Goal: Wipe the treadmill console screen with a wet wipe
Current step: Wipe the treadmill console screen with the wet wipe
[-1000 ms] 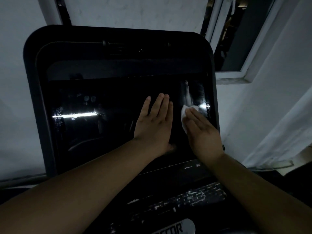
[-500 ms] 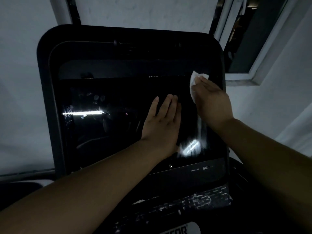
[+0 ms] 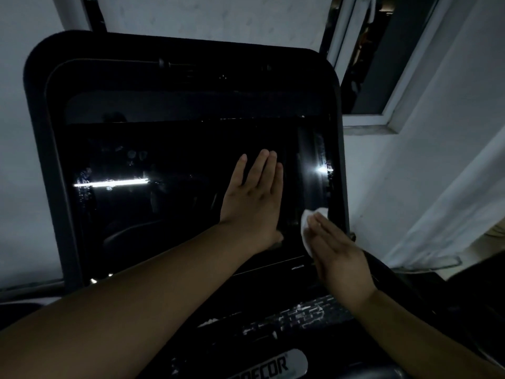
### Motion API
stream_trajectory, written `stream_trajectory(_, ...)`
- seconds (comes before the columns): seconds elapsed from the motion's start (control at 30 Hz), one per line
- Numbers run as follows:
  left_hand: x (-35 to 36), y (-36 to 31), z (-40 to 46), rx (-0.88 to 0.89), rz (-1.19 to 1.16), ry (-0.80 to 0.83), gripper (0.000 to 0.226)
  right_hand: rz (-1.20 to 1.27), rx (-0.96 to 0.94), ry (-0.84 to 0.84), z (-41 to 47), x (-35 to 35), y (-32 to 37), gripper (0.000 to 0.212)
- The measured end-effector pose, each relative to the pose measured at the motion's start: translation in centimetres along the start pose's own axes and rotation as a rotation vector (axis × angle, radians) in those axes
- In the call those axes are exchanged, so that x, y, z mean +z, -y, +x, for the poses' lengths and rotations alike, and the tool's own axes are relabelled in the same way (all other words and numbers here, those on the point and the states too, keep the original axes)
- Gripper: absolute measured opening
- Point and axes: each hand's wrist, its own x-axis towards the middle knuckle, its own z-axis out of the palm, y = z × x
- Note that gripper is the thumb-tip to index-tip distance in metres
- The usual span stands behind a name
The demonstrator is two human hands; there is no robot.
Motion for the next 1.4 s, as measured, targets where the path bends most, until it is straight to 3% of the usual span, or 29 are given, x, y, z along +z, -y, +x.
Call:
stream_trajectory(0.17, 0.3, -0.2, 0.2, 0.002, 0.025, -0.001, 0.135, 0.02, 0.035, -0.011, -1.0, 1.0, 0.1, 0.031)
stream_trajectory(0.3, 0.3, -0.3, 0.4, 0.014, 0.041, 0.008, 0.133, 0.01, 0.017, -0.057, 0.4, 1.0, -0.5, 0.035)
stream_trajectory(0.87, 0.3, -0.3, 0.4, -0.006, 0.046, -0.009, 0.128, -0.147, 0.058, -0.181, 18.0, -2.2, -6.2, 0.036)
stream_trajectory(1.4, 0.0, -1.9, 1.1, 0.031, 0.013, -0.037, 0.134, -0.002, 0.108, -0.034, -0.3, 0.6, -3.2, 0.035)
